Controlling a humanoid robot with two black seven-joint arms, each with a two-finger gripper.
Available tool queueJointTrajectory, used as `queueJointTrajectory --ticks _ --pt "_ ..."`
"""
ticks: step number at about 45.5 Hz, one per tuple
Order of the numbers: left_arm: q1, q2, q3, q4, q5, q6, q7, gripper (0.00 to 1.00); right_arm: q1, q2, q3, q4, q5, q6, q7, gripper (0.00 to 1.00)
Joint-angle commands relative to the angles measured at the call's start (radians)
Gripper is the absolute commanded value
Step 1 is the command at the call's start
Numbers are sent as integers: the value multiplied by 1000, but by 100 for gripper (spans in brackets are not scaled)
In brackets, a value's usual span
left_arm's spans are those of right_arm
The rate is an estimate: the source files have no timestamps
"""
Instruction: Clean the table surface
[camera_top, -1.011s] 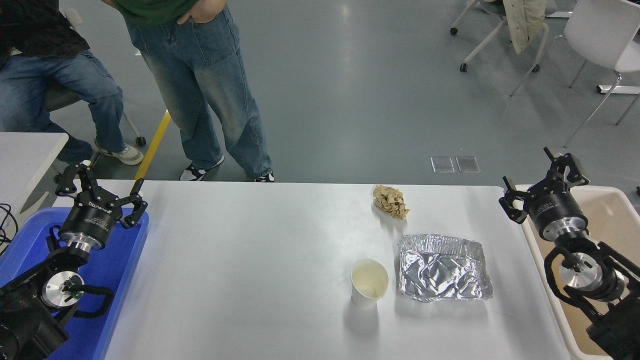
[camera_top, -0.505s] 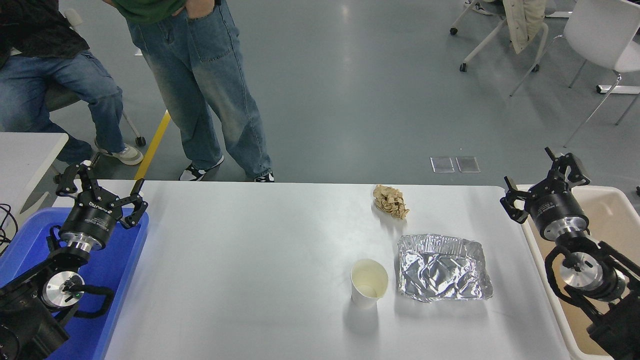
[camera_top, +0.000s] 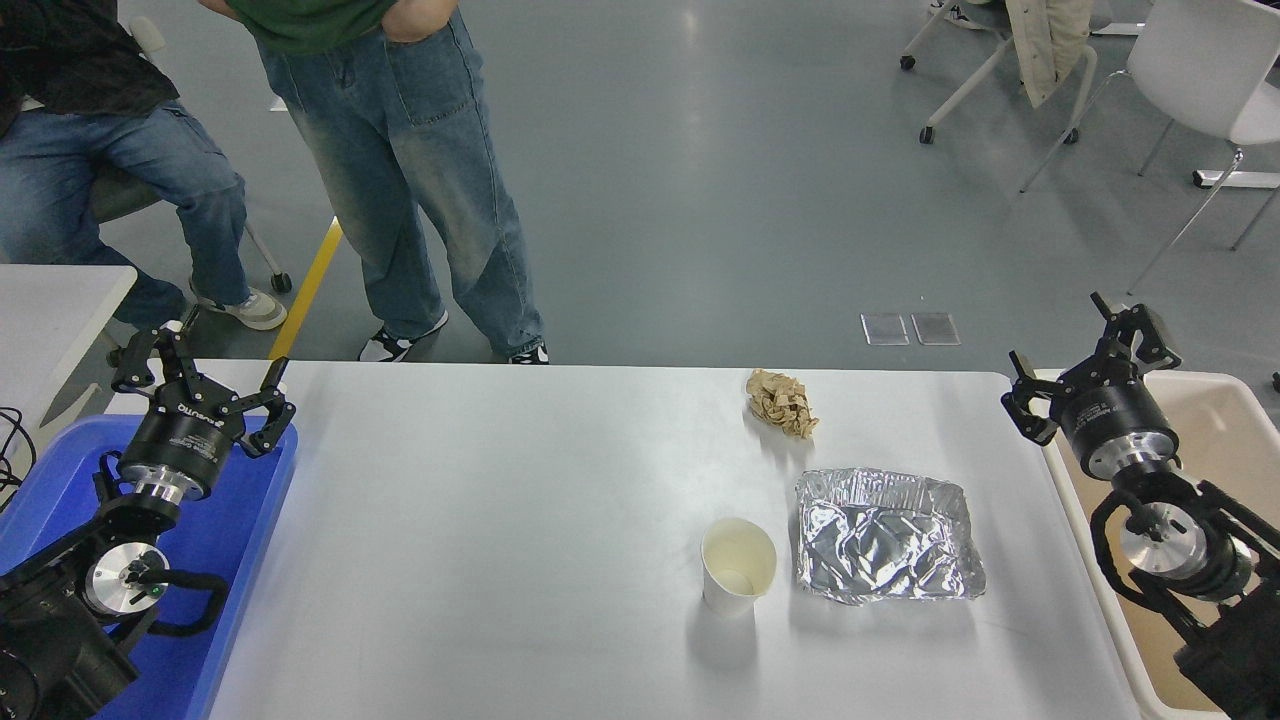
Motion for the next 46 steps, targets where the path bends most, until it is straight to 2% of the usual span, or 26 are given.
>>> queueJointTrajectory --ticks 1,13,30,34,41,46 --pt "0 0 0 -1 0 -1 1 100 -6 30 3 -4 2 -3 2 100" --pt "-3 0 0 -1 0 -8 1 100 2 61 7 -4 2 -3 2 100" --pt "-3 0 0 -1 0 -9 1 100 2 10 0 -4 -3 -2 -3 100" --pt "-3 0 0 -1 0 -9 2 100 0 10 -2 3 2 -2 -21 100" --pt "-3 0 0 -1 0 -9 1 100 2 1 -3 20 -1 -14 -141 100" --pt "-3 0 0 -1 0 -9 1 100 -1 -22 -22 52 -9 -42 -170 100"
